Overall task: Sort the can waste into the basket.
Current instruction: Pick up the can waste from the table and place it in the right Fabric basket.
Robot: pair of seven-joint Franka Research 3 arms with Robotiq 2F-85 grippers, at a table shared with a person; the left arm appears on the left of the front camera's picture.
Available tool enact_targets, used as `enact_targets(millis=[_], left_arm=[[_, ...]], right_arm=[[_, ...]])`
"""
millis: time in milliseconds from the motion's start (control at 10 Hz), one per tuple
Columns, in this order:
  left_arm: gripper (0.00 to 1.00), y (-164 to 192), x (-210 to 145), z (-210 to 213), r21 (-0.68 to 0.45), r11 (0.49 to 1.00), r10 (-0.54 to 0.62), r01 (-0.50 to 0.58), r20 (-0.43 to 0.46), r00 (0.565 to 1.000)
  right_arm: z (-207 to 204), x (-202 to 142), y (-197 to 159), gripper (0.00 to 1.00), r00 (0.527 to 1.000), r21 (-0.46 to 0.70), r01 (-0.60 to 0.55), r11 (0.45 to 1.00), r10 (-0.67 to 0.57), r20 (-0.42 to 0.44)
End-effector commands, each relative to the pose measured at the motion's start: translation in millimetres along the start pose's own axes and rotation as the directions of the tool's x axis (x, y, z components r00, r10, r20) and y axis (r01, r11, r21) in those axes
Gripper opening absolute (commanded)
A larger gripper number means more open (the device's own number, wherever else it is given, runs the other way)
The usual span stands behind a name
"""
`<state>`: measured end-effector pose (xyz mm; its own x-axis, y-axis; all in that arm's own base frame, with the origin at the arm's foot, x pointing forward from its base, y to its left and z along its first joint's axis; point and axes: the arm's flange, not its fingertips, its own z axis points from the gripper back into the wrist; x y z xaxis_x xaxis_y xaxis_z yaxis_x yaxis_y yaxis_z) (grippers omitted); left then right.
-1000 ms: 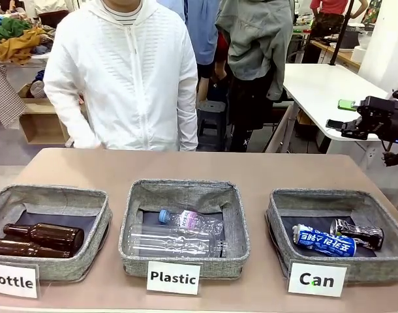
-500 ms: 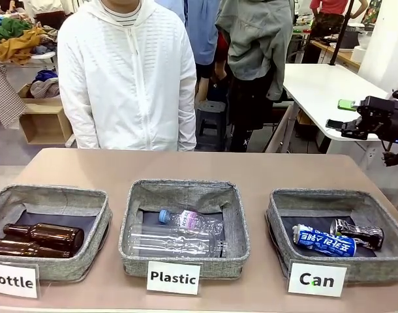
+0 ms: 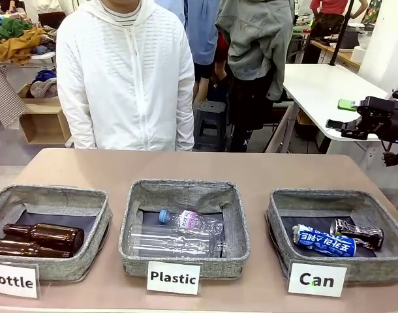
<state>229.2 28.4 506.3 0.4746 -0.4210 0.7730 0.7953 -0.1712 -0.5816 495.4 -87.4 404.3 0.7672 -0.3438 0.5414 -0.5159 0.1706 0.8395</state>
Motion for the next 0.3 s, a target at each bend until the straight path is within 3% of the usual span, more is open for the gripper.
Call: enact_targets(millis=[0, 200], left_arm=[[1.00, 0.6, 1.3, -0.1, -0.003, 1.000, -0.012, 0.012, 0.009, 1.000], [1.00, 0.6, 1.3, -0.1, -0.003, 1.000, -0.012, 0.012, 0.009, 1.000]], right_arm=[[0.2, 0.8, 2.2, 1.00, 1.000, -0.003, -0.004, 1.000, 0.004, -0.004], [0.2, 0.8, 2.2, 1.00, 1.000, -0.003, -0.004, 1.000, 0.004, -0.004]])
